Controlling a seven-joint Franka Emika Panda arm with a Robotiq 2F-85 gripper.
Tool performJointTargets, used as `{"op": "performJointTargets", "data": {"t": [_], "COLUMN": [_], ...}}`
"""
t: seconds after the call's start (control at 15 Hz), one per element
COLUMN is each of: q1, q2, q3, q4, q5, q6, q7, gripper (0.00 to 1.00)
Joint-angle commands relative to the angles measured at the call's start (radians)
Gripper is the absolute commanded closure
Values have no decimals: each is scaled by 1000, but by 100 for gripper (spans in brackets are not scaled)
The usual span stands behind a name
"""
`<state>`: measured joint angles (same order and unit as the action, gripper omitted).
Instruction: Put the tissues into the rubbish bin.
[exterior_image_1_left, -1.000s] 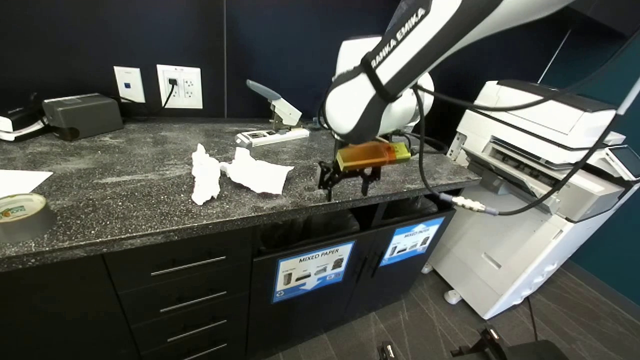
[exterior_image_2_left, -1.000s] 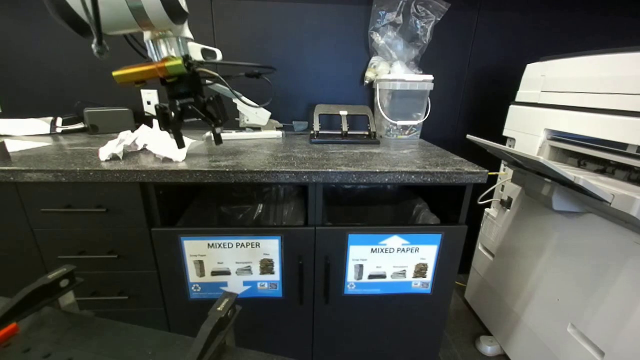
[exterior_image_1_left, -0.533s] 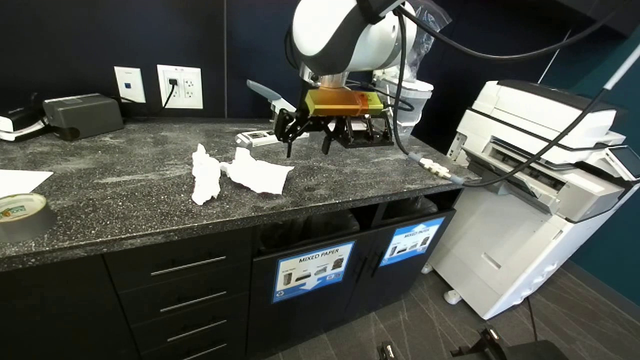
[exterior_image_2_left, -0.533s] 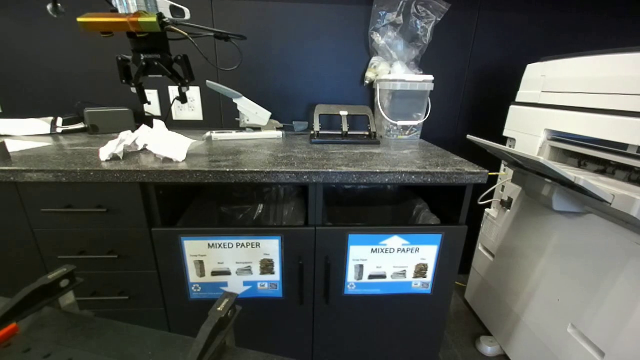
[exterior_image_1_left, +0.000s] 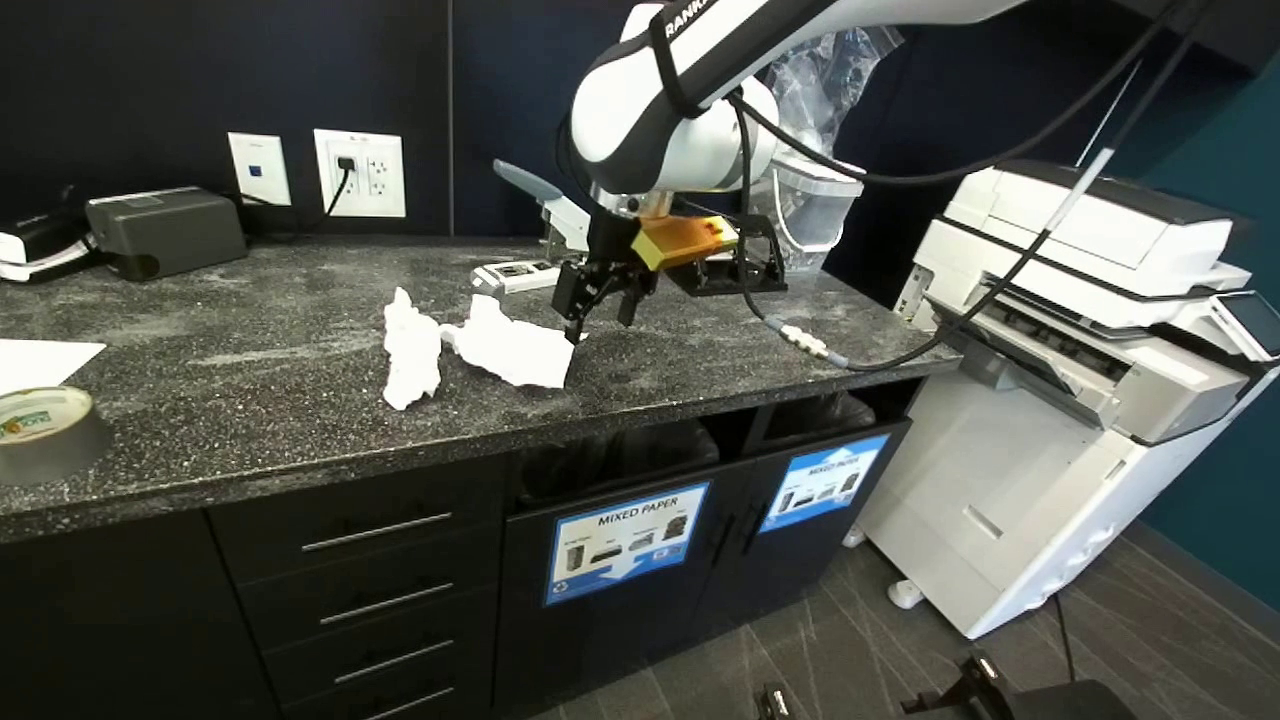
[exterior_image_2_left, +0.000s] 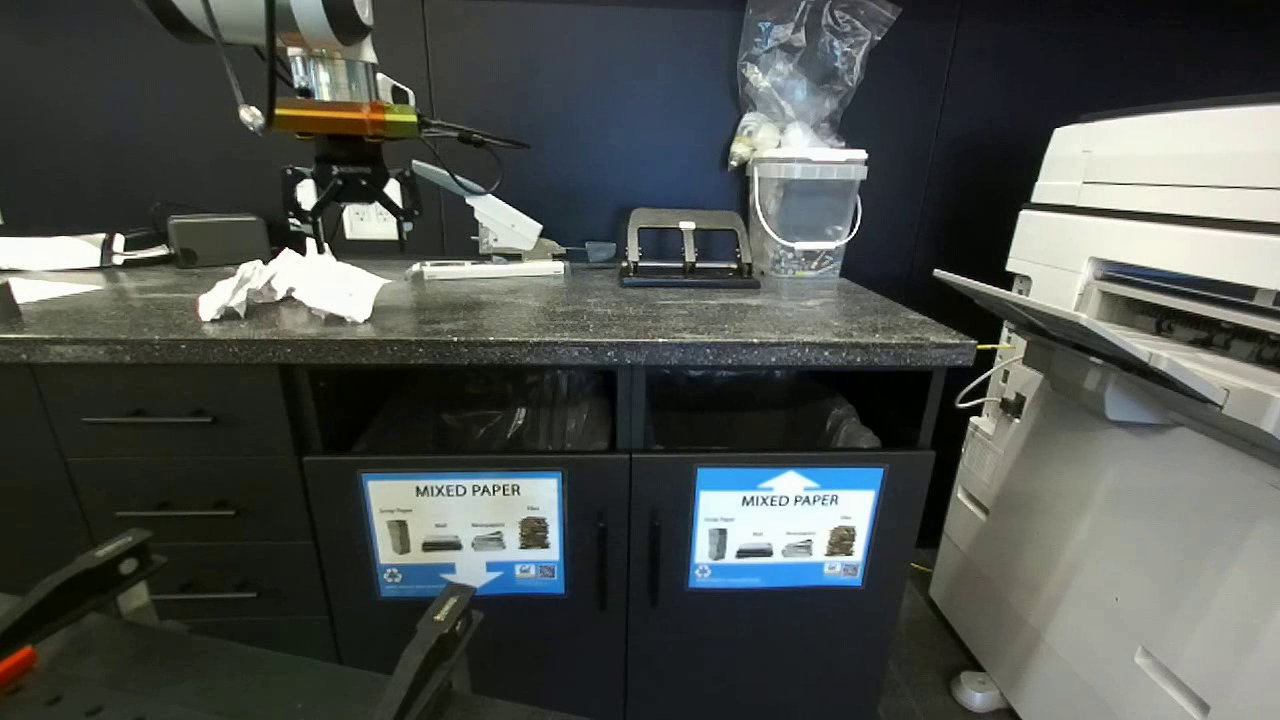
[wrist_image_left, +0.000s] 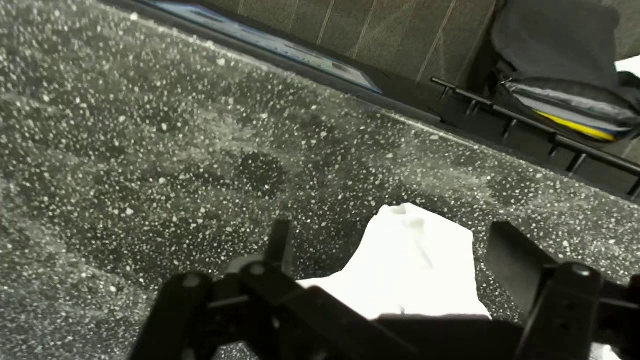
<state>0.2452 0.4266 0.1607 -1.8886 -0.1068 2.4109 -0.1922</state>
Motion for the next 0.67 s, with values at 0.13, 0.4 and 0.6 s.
{"op": "performJointTargets", "data": {"t": [0.13,0.4,0.6], "q1": [-79,-98,-88], "q2": [184,261,301], "q3": [80,139,159], "q4": [240,335,386], "q5": [44,65,59], "q6": [-55,-98,-133], "q7": [-244,-368,-415], "gripper": [0,0,0]}}
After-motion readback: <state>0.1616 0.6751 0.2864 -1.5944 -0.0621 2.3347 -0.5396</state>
